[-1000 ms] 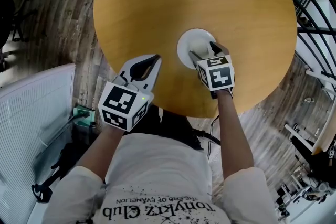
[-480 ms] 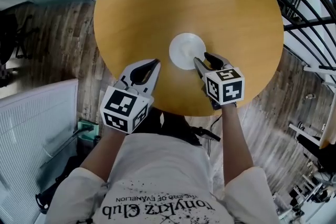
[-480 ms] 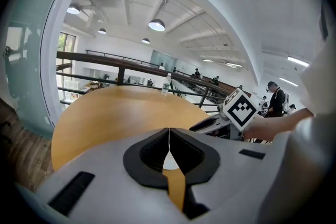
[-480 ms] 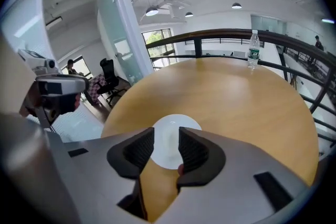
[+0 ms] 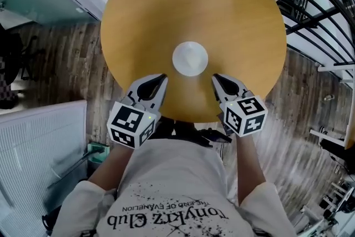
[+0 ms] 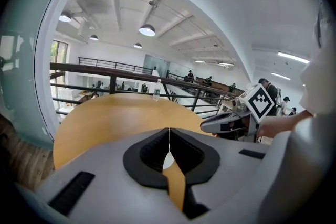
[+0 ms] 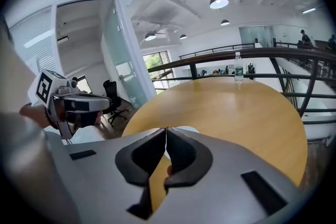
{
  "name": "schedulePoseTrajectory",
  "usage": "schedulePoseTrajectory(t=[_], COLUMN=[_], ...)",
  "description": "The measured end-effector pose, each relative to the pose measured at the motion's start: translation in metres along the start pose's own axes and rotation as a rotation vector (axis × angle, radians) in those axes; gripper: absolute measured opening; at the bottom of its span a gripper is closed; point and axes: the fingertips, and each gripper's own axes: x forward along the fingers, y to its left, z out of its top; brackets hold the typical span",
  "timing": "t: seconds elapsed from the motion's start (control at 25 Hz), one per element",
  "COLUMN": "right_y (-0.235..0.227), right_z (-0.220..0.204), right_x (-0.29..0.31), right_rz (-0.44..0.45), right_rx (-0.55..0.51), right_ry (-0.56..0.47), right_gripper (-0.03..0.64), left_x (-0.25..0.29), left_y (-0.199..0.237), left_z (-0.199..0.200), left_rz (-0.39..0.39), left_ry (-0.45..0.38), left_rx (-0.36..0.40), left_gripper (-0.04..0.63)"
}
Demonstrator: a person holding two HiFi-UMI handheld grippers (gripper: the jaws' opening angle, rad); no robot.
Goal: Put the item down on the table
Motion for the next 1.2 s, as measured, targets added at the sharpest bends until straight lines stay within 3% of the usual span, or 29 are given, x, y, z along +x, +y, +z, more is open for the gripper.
schedulePoseTrajectory(t=[0.36,0.64,1.2], right_y=[0.008,0.027,0.020], right_z=[-0.009,-0.007,0.007], right_x=[-0.032,-0.036,-0.042], right_rz=[-0.064,-0.052,-0.063], right_rx=[0.029,0.005,-0.005], right_ry=[-0.022,-0.040,-0.055], right_gripper=[0.025,0.025,0.025], left_x=[-0.013,-0.013,-0.007], left_y=[-0.014,-0.019,-0.027], left_z=[-0.014,-0.011,0.007], left_rz=[-0.022,-0.036,-0.055], left_ry=[0.026,0.014,-0.005], left_rx=[0.025,0.046,0.064], left_gripper=[0.025,0.025,0.025])
